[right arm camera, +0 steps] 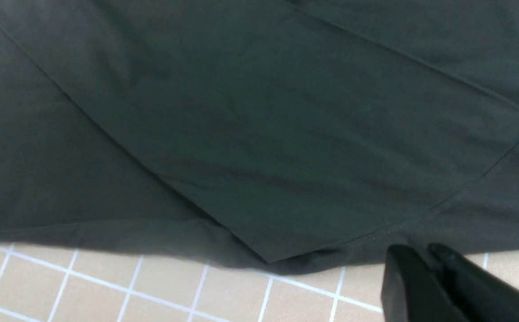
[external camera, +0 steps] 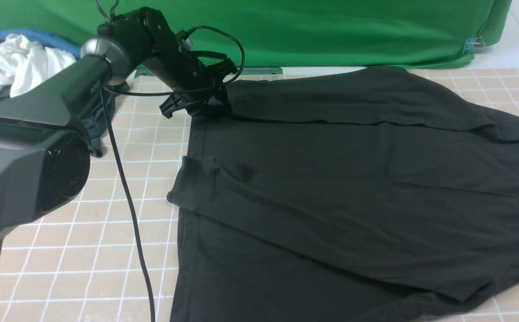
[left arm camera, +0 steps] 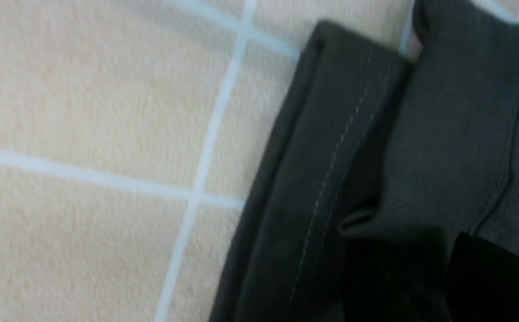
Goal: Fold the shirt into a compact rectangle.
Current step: 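Grab the top left corner of the dark shirt with the left gripper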
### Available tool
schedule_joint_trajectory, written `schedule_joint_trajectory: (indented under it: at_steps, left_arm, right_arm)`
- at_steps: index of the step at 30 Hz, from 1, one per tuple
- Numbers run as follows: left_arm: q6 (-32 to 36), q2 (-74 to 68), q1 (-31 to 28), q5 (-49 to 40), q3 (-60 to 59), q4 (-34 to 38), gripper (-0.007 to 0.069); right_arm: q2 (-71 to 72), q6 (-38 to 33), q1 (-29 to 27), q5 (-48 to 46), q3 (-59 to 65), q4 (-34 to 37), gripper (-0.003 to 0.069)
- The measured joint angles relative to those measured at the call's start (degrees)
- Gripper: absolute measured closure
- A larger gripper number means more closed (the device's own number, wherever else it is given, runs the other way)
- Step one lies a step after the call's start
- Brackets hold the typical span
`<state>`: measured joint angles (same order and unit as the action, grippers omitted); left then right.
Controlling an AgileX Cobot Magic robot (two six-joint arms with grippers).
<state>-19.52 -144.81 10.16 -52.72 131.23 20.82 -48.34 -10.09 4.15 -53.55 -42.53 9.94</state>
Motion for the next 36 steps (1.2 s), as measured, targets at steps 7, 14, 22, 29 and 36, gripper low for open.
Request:
schedule_joint_trajectory:
  at_steps: [7, 14, 22, 29, 36]
  left_arm:
    - [2.2, -0.4, 0.0, 2.6, 0.2, 0.8, 0.0367]
    - [6.8, -0.5, 0.0, -1.5, 3.9, -9.3, 0.0293]
    - [9.4, -1.2, 0.2, -1.2, 4.6, -8.1, 0.0176]
    - [12.8, -1.4, 2.1, 1.8, 4.6, -7.9, 0.0157]
    - [13.4, -1.7, 2.7, 4.5, 4.6, -7.5, 0.0201]
  right_arm:
    - [0.0, 0.0, 0.0, 0.2, 0.0, 0.0, 0.0587]
    - [0.0, 0.0, 0.0, 0.2, 0.0, 0.0, 0.0584]
    - [0.0, 0.0, 0.0, 0.2, 0.0, 0.0, 0.0577]
    - [0.0, 0.0, 0.0, 0.2, 0.0, 0.0, 0.0568]
    - [0.0, 0.0, 0.0, 0.2, 0.0, 0.0, 0.0565]
